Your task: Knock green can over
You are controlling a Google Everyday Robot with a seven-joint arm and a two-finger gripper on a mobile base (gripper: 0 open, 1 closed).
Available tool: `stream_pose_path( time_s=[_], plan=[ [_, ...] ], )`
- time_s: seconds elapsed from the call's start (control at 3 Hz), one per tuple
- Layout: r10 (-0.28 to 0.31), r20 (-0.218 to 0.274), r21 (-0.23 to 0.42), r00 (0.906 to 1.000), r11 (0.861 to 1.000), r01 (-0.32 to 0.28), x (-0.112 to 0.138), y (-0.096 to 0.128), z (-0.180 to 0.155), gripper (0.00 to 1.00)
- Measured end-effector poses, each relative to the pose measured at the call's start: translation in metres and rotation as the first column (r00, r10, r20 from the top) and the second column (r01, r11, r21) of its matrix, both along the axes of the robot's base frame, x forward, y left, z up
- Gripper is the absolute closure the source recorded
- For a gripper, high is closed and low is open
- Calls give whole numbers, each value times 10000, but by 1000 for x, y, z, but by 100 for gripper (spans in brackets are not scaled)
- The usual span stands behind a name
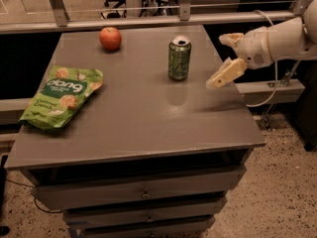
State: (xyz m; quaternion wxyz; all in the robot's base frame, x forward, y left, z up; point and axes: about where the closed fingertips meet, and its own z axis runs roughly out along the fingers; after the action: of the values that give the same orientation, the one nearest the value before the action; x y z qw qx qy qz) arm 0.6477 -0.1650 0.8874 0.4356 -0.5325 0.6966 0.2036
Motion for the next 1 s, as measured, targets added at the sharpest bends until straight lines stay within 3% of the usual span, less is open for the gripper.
stream_pose_path(
  time_s=[0.33, 0.67, 1.0],
  plan=[
    [567, -279, 1312, 9980, 9900, -526, 19, 36, -11, 0],
    [1292, -430, 2500, 9907, 9614, -1145, 24, 70, -18, 0],
    [2161, -330, 3255, 9758, 9255, -1939, 13, 101, -7, 0]
  ],
)
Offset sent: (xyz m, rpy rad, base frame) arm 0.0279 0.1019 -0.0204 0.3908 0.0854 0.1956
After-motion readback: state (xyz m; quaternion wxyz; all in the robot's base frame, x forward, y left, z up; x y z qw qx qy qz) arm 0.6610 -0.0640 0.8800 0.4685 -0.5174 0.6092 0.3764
